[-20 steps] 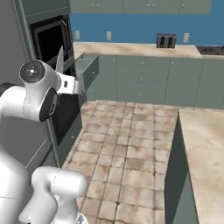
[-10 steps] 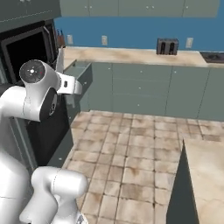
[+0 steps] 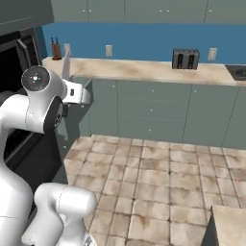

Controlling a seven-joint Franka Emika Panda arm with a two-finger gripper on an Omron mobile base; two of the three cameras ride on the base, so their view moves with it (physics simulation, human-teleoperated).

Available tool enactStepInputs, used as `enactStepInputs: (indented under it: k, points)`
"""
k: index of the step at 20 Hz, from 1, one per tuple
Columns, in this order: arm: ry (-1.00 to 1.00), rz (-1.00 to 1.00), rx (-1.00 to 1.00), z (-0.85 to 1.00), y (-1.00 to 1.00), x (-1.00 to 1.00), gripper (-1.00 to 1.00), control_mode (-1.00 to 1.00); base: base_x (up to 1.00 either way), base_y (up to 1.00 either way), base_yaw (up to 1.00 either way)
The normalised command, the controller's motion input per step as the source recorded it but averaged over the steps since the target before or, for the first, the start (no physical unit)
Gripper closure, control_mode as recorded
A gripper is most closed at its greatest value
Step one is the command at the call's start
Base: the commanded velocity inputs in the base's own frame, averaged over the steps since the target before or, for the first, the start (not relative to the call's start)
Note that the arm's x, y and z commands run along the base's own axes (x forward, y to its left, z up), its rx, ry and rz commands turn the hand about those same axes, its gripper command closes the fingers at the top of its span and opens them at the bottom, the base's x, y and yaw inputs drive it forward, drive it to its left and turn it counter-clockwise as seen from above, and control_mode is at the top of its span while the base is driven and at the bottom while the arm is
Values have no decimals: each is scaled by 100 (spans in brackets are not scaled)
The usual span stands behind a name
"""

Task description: Pick up the metallic utensils from the counter and place them in the open drawer. Make sure not to pick up any wooden utensils.

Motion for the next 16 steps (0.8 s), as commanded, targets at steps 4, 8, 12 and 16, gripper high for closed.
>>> enactStepInputs:
  k: [4, 8, 12, 16]
  points:
    - [0, 0, 0, 0, 0, 0, 100, 100, 100, 38, 0]
    - [0, 0, 0, 0, 0, 0, 100, 100, 100, 24, 0]
    - [0, 0, 0, 0, 0, 0, 100, 100, 100, 0, 3]
    - [0, 0, 0, 0, 0, 0, 100, 100, 78, 2, 13]
